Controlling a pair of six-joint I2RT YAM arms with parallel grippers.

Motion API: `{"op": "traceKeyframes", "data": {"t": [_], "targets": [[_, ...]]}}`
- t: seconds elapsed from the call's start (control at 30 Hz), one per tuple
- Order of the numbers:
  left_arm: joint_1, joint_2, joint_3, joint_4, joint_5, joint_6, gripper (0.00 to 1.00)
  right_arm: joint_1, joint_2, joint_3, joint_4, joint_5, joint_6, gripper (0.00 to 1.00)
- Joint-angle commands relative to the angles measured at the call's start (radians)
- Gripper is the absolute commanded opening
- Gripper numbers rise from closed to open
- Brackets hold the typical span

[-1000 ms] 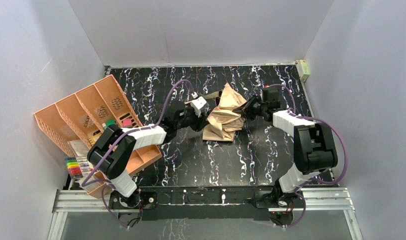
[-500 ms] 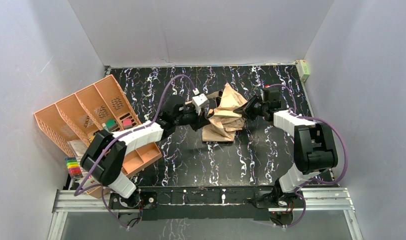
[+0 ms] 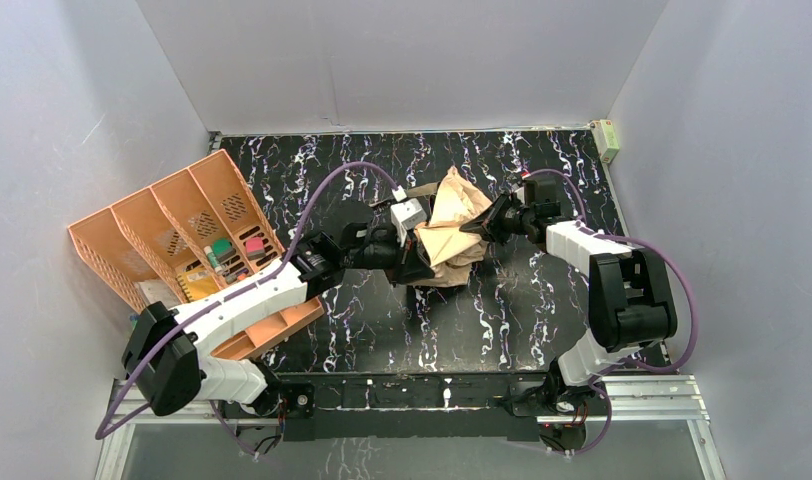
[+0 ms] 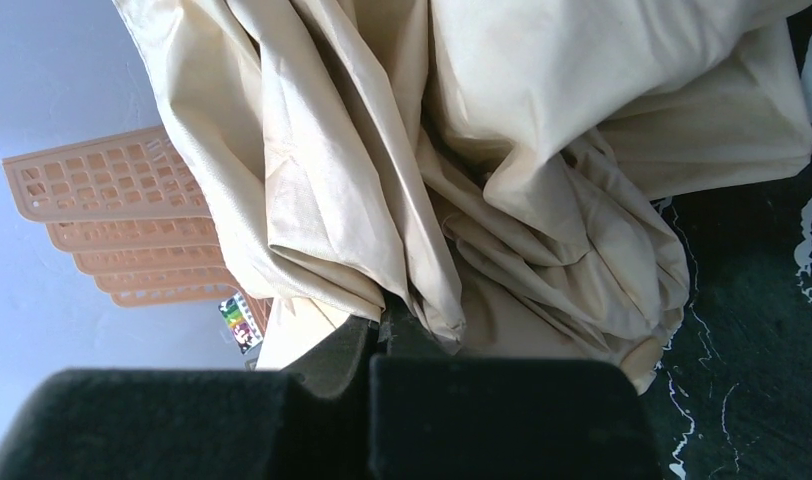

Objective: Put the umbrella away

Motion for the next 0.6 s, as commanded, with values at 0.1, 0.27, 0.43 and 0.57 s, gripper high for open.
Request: {"op": "traceKeyframes", "data": {"t": [0.1,0.27,0.43,0.57], "targets": [[-0.095,-0.066,-0.074,-0.026,-0.008,-0.140,0.00,-0.026,-0.030,0.011,0.014,0.143,-0.029,0.00],[-0.202,-0.073,-0.200,0.008,-0.123,-0.192,0.00,-0.026,-0.033,0.012,0.008,0.144,-0.038,0.00],[-0.309,-0.068,-0.363,0.162,-0.234,-0.294,0.00,-0.026,-0.038,0.012,0.004,0.141,-0.062,0.00],[-0.337,-0.020,-0.449,0.237,-0.307,-0.358,0.00,-0.026,-0.060,0.001,0.034,0.116,-0.121,0.00]]}}
